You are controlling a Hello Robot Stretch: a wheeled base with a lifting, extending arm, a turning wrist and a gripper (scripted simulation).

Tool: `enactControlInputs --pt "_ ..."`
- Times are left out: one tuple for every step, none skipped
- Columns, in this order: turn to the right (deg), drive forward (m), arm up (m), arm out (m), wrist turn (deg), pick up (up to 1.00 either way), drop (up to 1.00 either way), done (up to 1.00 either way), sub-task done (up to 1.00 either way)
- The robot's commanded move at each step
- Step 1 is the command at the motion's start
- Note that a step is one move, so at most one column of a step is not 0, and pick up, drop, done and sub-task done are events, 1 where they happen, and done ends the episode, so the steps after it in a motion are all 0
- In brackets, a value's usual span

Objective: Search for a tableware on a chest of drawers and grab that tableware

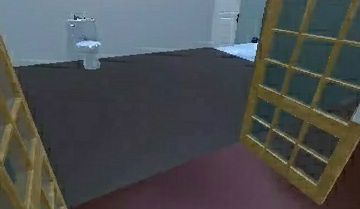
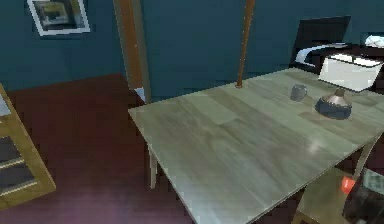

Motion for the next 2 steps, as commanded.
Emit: enactControlInputs --pt "9.0 0.0 0.0 0.0 0.0 0.0 0.0 0.0 0.0" --pt "0.0 1.0 0.0 0.0 0.0 0.0 0.0 0.0 0.0"
